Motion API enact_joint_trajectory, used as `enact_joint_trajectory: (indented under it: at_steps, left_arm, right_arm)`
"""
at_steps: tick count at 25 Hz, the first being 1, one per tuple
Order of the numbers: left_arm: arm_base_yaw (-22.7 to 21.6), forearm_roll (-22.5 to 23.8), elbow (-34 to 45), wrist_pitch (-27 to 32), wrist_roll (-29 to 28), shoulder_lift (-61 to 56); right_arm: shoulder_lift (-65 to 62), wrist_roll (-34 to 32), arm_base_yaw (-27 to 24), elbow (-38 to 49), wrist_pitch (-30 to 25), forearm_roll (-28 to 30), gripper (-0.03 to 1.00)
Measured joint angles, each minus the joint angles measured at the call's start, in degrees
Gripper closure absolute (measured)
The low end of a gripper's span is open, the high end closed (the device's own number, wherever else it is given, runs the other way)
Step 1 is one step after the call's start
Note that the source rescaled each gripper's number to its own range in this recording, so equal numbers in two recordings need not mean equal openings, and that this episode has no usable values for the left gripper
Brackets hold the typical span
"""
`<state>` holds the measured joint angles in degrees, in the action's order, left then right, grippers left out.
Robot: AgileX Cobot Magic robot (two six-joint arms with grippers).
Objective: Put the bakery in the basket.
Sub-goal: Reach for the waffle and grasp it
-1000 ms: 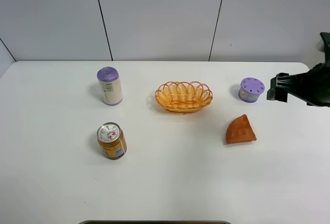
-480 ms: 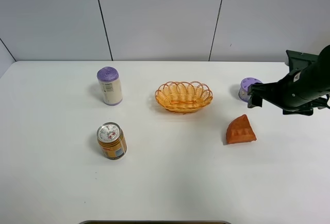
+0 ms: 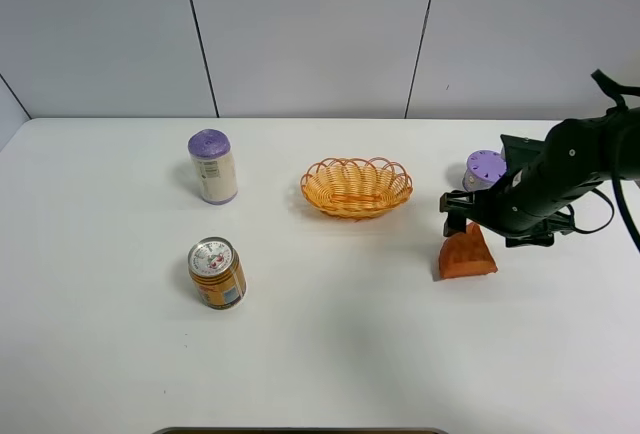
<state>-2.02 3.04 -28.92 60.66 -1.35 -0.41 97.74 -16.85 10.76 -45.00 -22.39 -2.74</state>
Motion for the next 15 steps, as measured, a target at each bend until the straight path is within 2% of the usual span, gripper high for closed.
enact_joint_trajectory:
  at_steps: [15]
  left_arm:
    - [0.00,0.00,0.00,0.00,0.00,0.00]
  right_arm:
    - [3.33,-0.14,0.18,-0.06,2.16,0.00,0.47]
